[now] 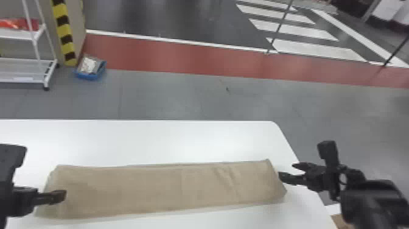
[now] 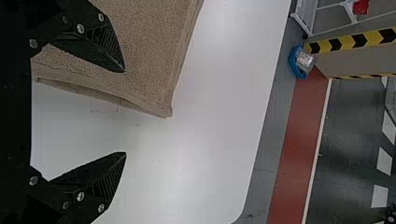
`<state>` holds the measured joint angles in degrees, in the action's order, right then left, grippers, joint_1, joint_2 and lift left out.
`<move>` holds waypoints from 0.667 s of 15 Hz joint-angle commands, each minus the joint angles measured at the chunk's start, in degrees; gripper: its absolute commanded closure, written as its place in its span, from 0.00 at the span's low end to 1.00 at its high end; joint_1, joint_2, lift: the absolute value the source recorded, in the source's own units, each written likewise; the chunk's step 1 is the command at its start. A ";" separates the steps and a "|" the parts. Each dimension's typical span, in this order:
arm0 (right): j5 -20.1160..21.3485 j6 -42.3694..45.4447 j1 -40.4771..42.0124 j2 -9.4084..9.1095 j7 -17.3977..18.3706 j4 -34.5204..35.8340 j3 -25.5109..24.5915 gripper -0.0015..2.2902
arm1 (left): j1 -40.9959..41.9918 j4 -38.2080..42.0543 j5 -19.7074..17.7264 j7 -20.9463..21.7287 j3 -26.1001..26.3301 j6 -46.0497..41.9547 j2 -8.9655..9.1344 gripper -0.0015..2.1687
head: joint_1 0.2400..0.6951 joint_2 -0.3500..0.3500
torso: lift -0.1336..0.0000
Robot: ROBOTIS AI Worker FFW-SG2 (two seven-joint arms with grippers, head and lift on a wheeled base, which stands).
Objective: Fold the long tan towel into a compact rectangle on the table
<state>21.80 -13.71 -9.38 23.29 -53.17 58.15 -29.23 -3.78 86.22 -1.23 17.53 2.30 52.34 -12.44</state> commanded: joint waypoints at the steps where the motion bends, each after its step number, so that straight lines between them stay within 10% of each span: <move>1: 0.00 0.21 0.06 0.00 0.00 0.03 -0.13 0.13 | 0.00 0.00 0.00 0.05 0.07 0.00 0.05 0.07 | 1.00 0.07 | 1.00; 10: 0.44 1.27 0.32 -0.09 1.05 -0.05 0.22 0.13 | -0.26 0.00 0.00 0.23 0.16 -0.35 -0.04 0.10 | 1.00 0.06 | 1.00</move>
<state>22.20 -12.52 -9.05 23.20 -52.14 58.15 -29.08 -4.02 86.22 -1.23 17.75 2.47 52.00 -12.46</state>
